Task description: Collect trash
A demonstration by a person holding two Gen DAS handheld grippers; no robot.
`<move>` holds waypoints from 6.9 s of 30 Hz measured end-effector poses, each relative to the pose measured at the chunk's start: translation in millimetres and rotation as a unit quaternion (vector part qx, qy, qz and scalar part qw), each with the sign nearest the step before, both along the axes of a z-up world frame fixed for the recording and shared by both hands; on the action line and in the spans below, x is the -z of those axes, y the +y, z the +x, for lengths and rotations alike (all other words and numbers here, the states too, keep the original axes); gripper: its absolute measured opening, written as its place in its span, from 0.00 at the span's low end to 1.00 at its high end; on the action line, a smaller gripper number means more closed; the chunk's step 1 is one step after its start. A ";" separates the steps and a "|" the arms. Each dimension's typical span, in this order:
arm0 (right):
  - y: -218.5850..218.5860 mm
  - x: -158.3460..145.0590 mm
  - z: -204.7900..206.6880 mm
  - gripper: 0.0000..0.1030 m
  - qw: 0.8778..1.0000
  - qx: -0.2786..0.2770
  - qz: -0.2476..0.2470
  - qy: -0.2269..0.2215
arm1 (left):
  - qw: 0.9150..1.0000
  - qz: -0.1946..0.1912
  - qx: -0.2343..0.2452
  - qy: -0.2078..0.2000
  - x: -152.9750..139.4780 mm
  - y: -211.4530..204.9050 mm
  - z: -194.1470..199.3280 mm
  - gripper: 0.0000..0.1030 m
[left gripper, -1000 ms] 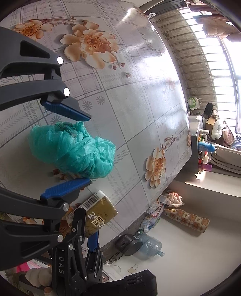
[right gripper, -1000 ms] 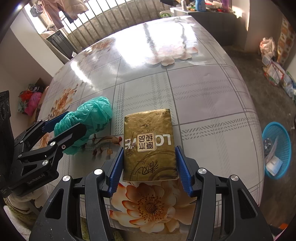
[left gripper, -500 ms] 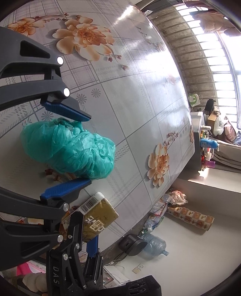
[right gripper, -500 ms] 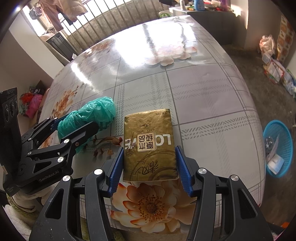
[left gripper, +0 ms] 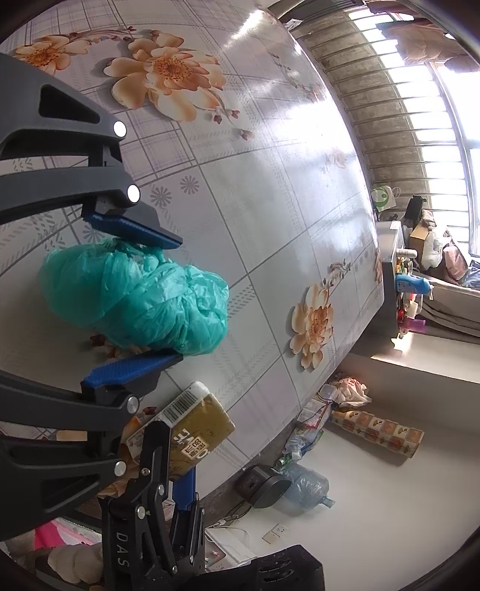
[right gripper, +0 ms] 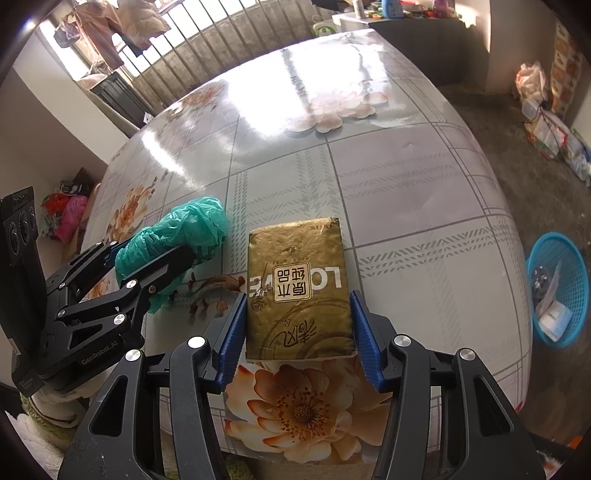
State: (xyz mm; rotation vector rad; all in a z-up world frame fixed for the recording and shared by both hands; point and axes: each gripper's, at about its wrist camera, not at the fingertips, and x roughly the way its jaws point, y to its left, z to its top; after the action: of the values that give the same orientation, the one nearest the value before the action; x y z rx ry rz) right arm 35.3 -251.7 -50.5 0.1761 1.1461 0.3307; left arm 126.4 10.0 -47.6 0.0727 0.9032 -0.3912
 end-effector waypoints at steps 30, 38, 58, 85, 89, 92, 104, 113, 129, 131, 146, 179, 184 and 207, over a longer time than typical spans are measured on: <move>-13.7 -23.5 -17.5 0.49 0.999 0.016 0.018 -0.028 | 0.999 -0.002 -0.009 -0.044 -38.9 11.4 -31.3 0.52; -11.1 -27.8 -18.6 0.49 0.999 0.009 0.019 -0.037 | 0.998 0.002 -0.015 -0.058 -48.4 13.6 -42.8 0.52; -29.7 -50.7 -34.7 0.48 0.996 0.032 0.041 -0.076 | 0.994 0.014 -0.002 -0.109 -84.1 -3.8 -65.5 0.50; -131.3 -55.3 -60.3 0.48 0.976 0.166 0.083 -0.116 | 0.981 0.045 0.110 -0.156 -114.6 -108.0 -54.6 0.49; -161.6 -54.5 -68.7 0.48 0.967 0.211 0.081 -0.120 | 0.976 0.040 0.151 -0.149 -113.4 -138.9 -48.8 0.49; -191.2 -52.5 -80.2 0.48 0.955 0.259 0.076 -0.122 | 0.974 0.024 0.186 -0.130 -112.1 -165.0 -41.0 0.49; -301.5 -6.4 -125.7 0.48 0.884 0.450 0.101 -0.077 | 0.948 -0.041 0.316 0.003 -89.3 -303.3 16.9 0.49; -365.6 55.8 -97.9 0.49 0.852 0.498 0.156 -0.026 | 0.927 -0.050 0.351 0.127 -20.1 -433.2 55.8 0.50; -434.7 155.3 -54.0 0.69 0.799 0.568 0.196 0.031 | 0.933 -0.037 0.327 0.147 43.6 -518.1 102.1 0.71; -429.5 147.1 -61.6 0.69 0.803 0.567 0.180 0.027 | 0.935 -0.036 0.328 0.128 31.6 -505.4 102.0 0.71; -317.7 -21.9 -99.5 0.72 0.878 0.455 0.013 -0.147 | 0.956 -0.117 0.265 -0.041 -139.7 -303.5 27.3 0.91; -86.8 -39.0 -122.6 0.92 0.944 0.133 -0.247 -0.172 | 0.993 0.034 -0.109 -0.006 -35.5 -50.4 -121.1 0.95; -97.4 -32.2 -134.4 0.92 0.939 0.164 -0.264 -0.151 | 0.993 0.047 -0.111 -0.019 -38.5 -54.0 -119.6 0.95; -115.1 -29.3 -147.2 0.92 0.933 0.213 -0.258 -0.134 | 0.993 0.086 -0.077 -0.011 -38.6 -79.7 -112.0 0.95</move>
State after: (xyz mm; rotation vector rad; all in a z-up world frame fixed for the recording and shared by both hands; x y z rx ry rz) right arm -111.9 -366.8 -21.2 -0.0854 0.8596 -0.3284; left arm 14.4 -69.7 -9.0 0.1632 0.9135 -0.1677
